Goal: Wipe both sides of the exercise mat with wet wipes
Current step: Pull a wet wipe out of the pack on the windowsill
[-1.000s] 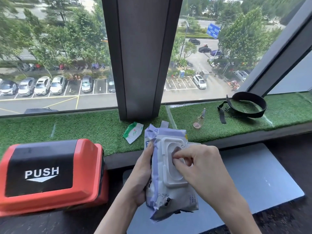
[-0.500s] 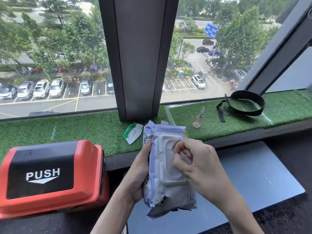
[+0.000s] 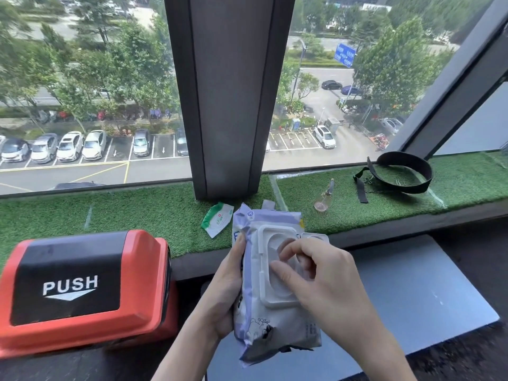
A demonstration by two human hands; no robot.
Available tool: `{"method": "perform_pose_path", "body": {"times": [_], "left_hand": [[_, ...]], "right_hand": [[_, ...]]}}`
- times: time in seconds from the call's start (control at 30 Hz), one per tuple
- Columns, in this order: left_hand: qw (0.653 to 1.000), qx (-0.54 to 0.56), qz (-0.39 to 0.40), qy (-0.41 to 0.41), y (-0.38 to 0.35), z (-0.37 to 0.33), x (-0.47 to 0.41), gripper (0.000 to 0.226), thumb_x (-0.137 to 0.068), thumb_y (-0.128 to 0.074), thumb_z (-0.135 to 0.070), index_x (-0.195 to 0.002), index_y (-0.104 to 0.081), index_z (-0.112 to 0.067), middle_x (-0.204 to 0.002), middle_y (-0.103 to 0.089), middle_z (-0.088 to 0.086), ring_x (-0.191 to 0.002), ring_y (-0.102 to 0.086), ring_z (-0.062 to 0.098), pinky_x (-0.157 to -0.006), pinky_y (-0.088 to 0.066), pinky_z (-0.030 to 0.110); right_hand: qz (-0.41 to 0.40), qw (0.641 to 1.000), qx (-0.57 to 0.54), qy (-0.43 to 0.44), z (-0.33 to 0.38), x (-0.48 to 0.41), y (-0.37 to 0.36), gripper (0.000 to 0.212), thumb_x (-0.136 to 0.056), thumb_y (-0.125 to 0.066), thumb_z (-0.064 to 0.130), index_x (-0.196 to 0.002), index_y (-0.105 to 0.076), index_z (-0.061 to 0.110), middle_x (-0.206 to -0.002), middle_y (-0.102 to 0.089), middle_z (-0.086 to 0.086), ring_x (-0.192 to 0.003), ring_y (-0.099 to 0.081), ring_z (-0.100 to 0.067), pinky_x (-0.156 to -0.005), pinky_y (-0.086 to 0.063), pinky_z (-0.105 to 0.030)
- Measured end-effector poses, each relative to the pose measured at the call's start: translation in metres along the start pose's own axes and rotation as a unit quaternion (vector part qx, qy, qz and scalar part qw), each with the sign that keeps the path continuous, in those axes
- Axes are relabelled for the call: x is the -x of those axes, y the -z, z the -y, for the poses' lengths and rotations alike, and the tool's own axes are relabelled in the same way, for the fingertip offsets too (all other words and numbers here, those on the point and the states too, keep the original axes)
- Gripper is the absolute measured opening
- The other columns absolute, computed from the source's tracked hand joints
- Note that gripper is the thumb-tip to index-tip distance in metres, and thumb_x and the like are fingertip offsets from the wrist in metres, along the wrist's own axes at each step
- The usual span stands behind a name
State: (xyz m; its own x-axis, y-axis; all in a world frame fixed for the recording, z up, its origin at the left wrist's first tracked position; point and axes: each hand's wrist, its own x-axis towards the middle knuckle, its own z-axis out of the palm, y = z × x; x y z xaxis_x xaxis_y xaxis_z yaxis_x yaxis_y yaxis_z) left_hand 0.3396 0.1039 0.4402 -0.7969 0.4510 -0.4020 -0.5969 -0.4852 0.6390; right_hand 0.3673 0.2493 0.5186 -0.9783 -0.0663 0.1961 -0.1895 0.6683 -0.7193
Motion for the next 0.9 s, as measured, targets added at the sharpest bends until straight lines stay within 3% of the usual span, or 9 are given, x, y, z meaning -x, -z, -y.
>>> {"method": "perform_pose_path", "body": {"times": [0.13, 0.23, 0.3, 0.4, 0.6, 0.9], "left_hand": [[1.000, 0.004, -0.016, 0.000, -0.001, 0.000, -0.003, 0.091, -0.076, -0.066, -0.072, -0.137, -0.054, -0.006, -0.134, -0.055, 0.028, -0.127, -0.051, 0.042, -0.113, -0.034, 0.056], [0.999, -0.008, -0.030, -0.008, -0.001, 0.001, -0.004, 0.080, -0.077, -0.057, -0.067, -0.129, -0.062, -0.006, -0.124, -0.063, 0.026, -0.115, -0.061, 0.038, -0.100, -0.049, 0.047], [0.999, -0.010, -0.029, -0.011, -0.002, 0.002, -0.003, 0.074, -0.078, -0.053, -0.062, -0.125, -0.065, -0.007, -0.119, -0.066, 0.025, -0.109, -0.065, 0.036, -0.092, -0.055, 0.042], [0.999, -0.010, -0.036, -0.009, -0.004, 0.001, -0.003, 0.075, -0.075, -0.054, -0.063, -0.124, -0.066, -0.008, -0.119, -0.066, 0.025, -0.109, -0.065, 0.036, -0.093, -0.054, 0.044], [0.999, 0.014, -0.031, 0.005, -0.002, 0.001, -0.004, 0.081, -0.073, -0.057, -0.066, -0.129, -0.062, -0.007, -0.125, -0.063, 0.025, -0.118, -0.059, 0.040, -0.103, -0.046, 0.051], [1.000, 0.024, -0.016, 0.003, -0.002, -0.001, -0.002, 0.080, -0.072, -0.058, -0.064, -0.125, -0.065, -0.005, -0.122, -0.064, 0.026, -0.106, -0.066, 0.036, -0.091, -0.055, 0.044]], "right_hand": [[-0.013, 1.000, 0.014, -0.016, 0.002, 0.000, -0.004, 0.016, -0.075, -0.082, 0.017, -0.070, -0.067, 0.020, -0.060, -0.051, 0.032, -0.059, -0.047, -0.004, -0.057, -0.034, -0.012], [-0.015, 0.999, 0.027, -0.024, 0.000, 0.001, -0.006, 0.022, -0.080, -0.077, 0.015, -0.065, -0.062, 0.022, -0.056, -0.050, 0.027, -0.057, -0.047, -0.004, -0.055, -0.033, -0.014], [-0.012, 0.999, 0.042, -0.023, -0.001, 0.002, -0.008, 0.029, -0.083, -0.073, 0.014, -0.063, -0.056, 0.026, -0.057, -0.050, 0.027, -0.058, -0.047, -0.004, -0.055, -0.034, -0.015], [0.001, 0.999, 0.047, -0.025, -0.002, 0.003, -0.010, 0.031, -0.087, -0.067, 0.015, -0.064, -0.051, 0.028, -0.066, -0.051, 0.031, -0.060, -0.047, -0.003, -0.057, -0.034, -0.016], [0.030, 0.994, -0.084, -0.062, 0.000, 0.003, -0.002, 0.029, -0.091, -0.060, 0.001, -0.068, -0.050, 0.015, -0.058, -0.050, 0.023, -0.057, -0.045, -0.003, -0.057, -0.034, -0.012], [0.099, 0.965, -0.228, -0.078, -0.005, 0.002, 0.008, 0.027, -0.095, -0.053, -0.003, -0.071, -0.049, 0.010, -0.054, -0.043, 0.018, -0.053, -0.037, 0.001, -0.056, -0.031, -0.010]]}}
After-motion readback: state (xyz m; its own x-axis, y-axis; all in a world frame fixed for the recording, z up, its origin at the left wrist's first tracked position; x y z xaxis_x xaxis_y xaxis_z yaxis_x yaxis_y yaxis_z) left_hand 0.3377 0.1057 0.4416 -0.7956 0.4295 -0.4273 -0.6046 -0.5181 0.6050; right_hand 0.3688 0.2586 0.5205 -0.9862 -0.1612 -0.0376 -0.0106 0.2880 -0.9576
